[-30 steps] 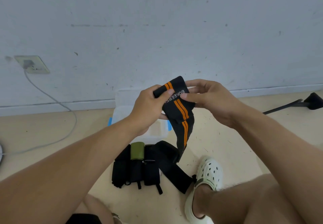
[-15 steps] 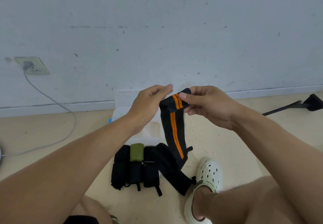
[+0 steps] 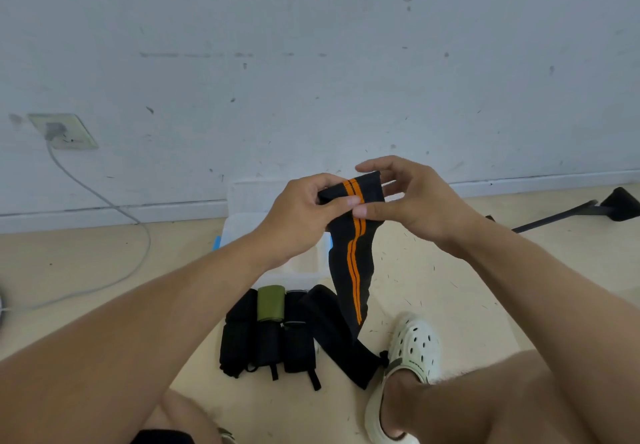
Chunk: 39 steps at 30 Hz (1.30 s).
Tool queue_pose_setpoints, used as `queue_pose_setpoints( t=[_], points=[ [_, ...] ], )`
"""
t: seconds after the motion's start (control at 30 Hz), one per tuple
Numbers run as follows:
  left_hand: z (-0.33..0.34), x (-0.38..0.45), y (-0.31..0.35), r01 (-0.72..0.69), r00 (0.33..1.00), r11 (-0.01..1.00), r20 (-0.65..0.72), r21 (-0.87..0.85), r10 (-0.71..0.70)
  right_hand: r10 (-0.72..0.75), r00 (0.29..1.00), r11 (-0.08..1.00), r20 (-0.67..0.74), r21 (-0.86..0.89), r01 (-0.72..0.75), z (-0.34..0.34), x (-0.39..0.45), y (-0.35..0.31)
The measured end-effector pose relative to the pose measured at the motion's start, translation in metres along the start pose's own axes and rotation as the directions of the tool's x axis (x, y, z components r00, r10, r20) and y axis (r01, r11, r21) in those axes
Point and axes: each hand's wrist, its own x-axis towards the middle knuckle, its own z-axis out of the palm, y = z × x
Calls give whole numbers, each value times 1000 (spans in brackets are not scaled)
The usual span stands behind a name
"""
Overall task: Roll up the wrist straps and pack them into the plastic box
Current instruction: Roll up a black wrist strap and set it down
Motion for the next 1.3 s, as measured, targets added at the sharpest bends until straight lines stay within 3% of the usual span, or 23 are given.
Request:
queue_pose_setpoints(
  t=[0.27, 0.4, 0.67, 0.83, 1.1, 1.3],
  points=[
    [-2, -3, 7, 49, 995, 998, 93, -30, -46, -73, 997, 997, -18, -25, 72, 2, -2, -1],
    [2, -8, 12, 174, 978, 968, 148, -181, -148, -67, 998, 997, -3, 38, 68, 5, -3, -3],
    [-2, -7, 13, 310, 948, 898, 167, -312, -269, -31, 1000, 995, -7, 93, 31, 9, 1, 1],
    [-2, -7, 13, 258, 966, 913, 113, -316, -234, 6, 999, 991, 52, 130, -13, 5, 3, 3],
    [-6, -5, 12, 122, 992, 982, -12, -145, -125, 25, 969, 973, 246, 217, -81, -6, 1, 12],
    [-4, -4, 9, 70, 996, 997, -50, -35, -71, -7, 979, 986, 206, 167, -28, -6, 1, 11]
  ],
)
